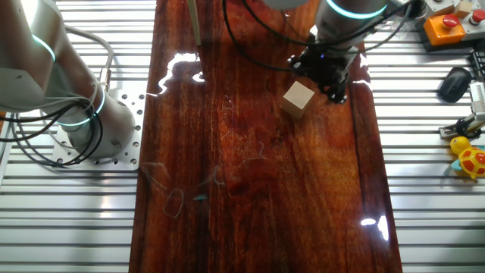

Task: Put the object on the shelf

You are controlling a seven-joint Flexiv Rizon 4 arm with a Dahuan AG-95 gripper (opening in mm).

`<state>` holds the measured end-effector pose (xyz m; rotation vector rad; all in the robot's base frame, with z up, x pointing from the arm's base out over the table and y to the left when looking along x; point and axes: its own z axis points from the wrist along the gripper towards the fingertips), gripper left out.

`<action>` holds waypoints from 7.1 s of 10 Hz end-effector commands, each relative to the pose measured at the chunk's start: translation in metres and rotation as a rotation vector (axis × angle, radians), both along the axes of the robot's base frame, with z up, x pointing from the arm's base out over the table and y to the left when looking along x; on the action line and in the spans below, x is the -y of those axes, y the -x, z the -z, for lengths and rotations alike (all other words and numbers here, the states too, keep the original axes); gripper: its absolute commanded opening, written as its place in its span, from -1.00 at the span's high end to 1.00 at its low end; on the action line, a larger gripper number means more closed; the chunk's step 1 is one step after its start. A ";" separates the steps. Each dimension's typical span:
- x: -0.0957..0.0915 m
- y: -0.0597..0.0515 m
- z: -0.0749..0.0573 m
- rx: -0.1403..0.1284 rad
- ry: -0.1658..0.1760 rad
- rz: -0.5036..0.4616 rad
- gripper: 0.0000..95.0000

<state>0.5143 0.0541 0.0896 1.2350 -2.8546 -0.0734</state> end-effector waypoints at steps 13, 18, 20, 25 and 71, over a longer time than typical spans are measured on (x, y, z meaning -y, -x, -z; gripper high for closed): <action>-0.019 0.005 0.050 0.019 -0.002 0.021 0.60; -0.022 0.007 0.050 0.020 -0.010 0.040 1.00; -0.024 0.008 0.038 0.019 -0.015 0.044 1.00; -0.012 0.027 -0.051 0.033 -0.005 0.071 1.00; -0.218 0.067 -0.235 0.012 -0.065 0.241 1.00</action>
